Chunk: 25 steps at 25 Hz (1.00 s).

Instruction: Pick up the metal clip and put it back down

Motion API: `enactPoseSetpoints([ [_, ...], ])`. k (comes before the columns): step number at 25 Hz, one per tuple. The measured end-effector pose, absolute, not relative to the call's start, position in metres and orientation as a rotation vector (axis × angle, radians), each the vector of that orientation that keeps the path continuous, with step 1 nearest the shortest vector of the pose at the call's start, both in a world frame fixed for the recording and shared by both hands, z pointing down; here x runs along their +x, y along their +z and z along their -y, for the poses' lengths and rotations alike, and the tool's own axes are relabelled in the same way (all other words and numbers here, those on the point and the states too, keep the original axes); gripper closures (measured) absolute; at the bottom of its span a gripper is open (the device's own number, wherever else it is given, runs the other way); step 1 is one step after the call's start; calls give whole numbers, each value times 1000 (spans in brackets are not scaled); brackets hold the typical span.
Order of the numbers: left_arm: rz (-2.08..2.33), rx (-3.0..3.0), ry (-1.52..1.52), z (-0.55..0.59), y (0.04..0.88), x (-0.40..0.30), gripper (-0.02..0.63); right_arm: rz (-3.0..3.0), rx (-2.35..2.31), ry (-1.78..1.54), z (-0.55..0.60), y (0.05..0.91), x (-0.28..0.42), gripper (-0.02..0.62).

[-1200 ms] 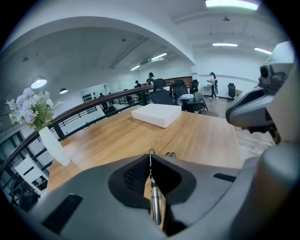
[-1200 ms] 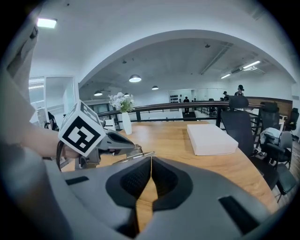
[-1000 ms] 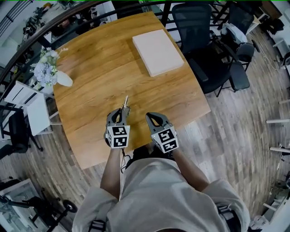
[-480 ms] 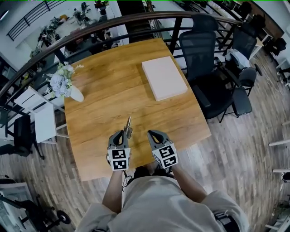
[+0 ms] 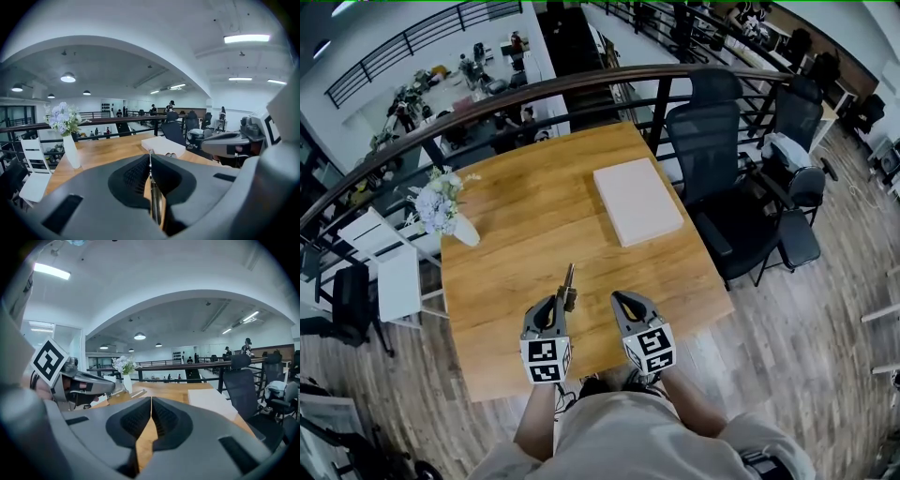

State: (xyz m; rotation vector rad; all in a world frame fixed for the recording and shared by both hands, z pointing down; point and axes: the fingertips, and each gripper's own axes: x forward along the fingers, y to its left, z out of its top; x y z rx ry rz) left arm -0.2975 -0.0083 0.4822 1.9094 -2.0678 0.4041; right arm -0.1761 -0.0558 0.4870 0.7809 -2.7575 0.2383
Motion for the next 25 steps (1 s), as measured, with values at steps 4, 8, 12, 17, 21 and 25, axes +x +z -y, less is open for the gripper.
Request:
enactPoseSetpoints([
  [4,2115,1945,331,13,451,-295,577,2803,837,194,64,458,-167,569],
  [8,2142,1980,274,14,428,-292,577,2827,878,133,71,433,-161,569],
  [12,2166,2012,232,16,405,-287,575,2844,917,79,78,412,-153,568],
  [17,2192,2073,171,16,369,-281,575,2883,959,60,83,388,-147,569],
  [21,2226,2111,108,14,346,-281,575,2916,984,40,83,371,-140,569],
  [25,2232,2117,108,14,343,-280,577,2936,1005,0,84,357,-134,569],
])
